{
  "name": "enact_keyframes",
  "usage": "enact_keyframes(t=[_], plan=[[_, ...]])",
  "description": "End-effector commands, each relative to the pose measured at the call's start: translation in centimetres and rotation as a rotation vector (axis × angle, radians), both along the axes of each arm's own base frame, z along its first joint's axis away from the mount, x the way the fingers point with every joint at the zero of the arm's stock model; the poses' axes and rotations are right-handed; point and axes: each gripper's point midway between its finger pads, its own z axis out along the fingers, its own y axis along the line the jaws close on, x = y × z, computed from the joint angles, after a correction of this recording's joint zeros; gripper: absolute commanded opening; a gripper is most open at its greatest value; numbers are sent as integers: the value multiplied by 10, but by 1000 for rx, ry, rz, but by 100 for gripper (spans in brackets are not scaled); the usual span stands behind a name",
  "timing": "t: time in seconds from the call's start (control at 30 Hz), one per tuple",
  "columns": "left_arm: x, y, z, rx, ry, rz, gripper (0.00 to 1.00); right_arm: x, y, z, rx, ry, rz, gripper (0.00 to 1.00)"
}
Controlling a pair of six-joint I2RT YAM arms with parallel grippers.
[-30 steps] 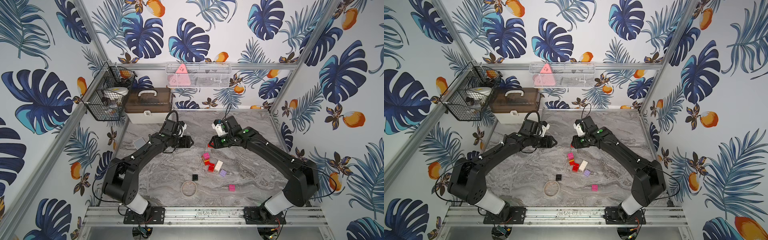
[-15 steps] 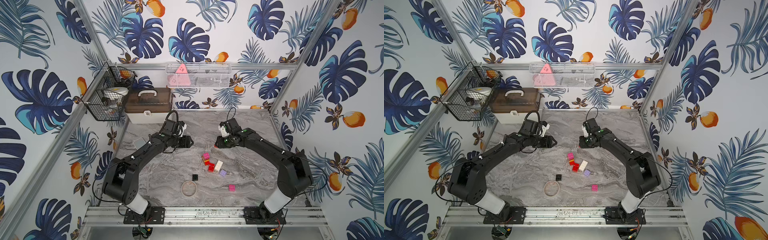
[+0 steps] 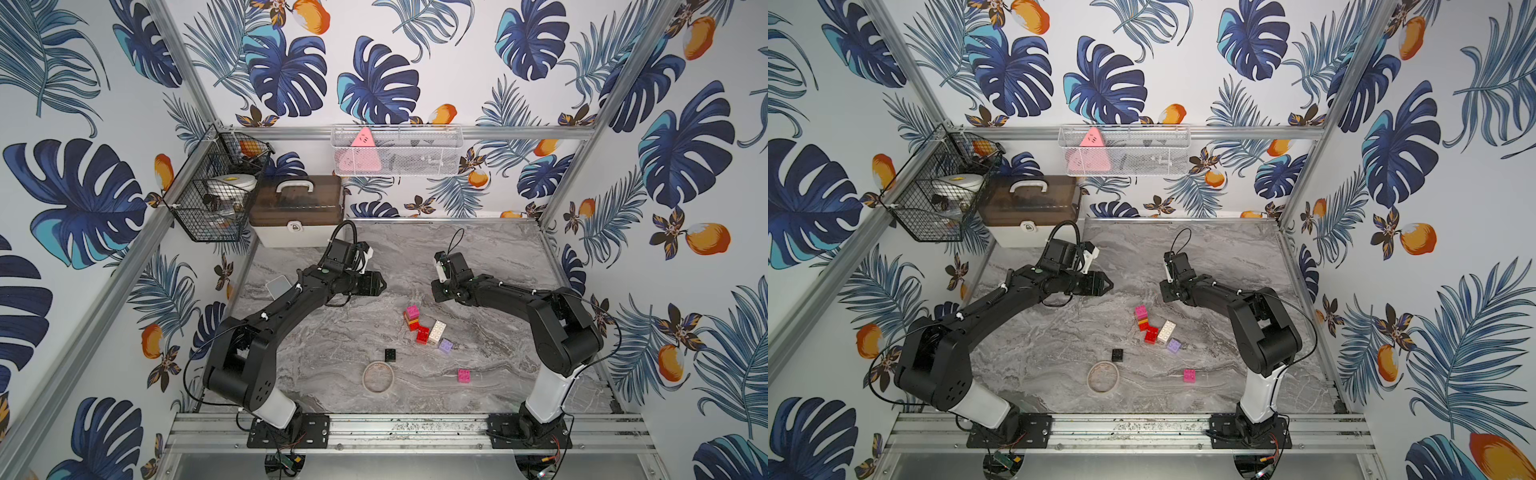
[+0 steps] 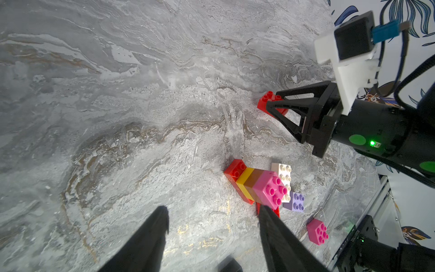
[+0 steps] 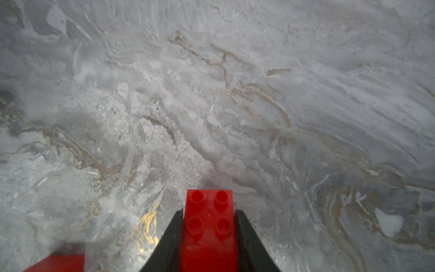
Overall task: Assemble the number 1 with lego
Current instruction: Place the lego brick at the center of the board.
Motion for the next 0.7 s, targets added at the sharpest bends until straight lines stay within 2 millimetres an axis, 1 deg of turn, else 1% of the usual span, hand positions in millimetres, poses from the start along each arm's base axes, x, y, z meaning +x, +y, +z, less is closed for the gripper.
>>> enact_keyframes(t=[0.0, 0.23, 0.3, 0.47, 0.53, 0.63, 0.67], plan=[[-1, 1, 2, 15, -4, -7, 66, 12, -2, 2, 3, -35, -35, 6], [-1, 1, 3, 13, -8, -5, 66, -17, -13, -34, 1, 136, -111, 13], [-1, 1, 3, 13, -6, -5, 66, -24, -15, -39, -1, 167, -127, 18], [-1, 1, 4, 13, -11, -5, 66, -34, -20, -36, -11, 210, -151, 37], [-1, 2, 5, 13, -12, -4, 66, -35, -20, -32, -15, 222, -150, 50], [-1, 2, 6, 15, -15, -4, 66, -40, -21, -26, -18, 241, -147, 61], [-1, 2, 6, 14, -15, -3, 66, -34, -18, -14, -4, 220, -147, 64]])
